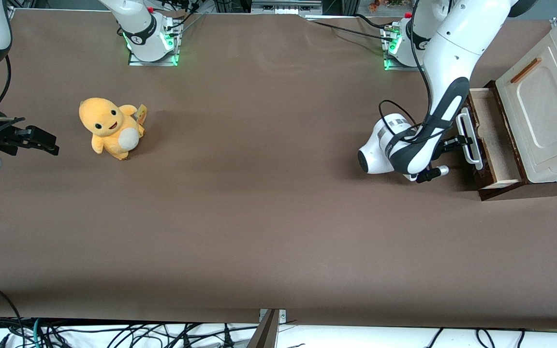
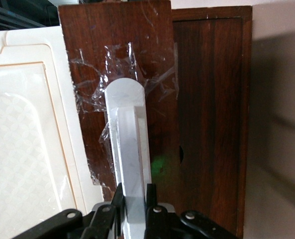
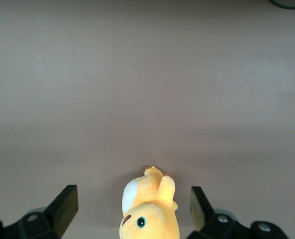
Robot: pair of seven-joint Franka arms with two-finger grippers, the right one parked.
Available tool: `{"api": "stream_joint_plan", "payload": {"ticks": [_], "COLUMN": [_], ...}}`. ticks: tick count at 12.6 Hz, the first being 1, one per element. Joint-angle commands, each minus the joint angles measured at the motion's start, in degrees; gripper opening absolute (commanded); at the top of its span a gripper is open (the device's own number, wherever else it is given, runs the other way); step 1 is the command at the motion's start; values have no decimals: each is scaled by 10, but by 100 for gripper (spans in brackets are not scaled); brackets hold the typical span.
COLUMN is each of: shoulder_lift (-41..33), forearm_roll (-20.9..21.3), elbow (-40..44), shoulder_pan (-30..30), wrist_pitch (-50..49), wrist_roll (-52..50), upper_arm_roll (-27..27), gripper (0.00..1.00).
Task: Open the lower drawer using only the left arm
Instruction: 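Pull the handle with the left gripper, sliding the drawer outward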
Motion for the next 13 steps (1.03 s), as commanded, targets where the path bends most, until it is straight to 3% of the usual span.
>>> {"api": "stream_joint_plan", "payload": {"ticks": [1,13], "shoulder_lift": [4,5], "forearm_roll": [-28,-36], "elbow": [20,24], "shoulder_pan": [-8,-12], "wrist_pitch": [-23,-28], "wrist_roll": [7,-8], "upper_arm_roll": [-4,-5], "gripper": [13,12]}}
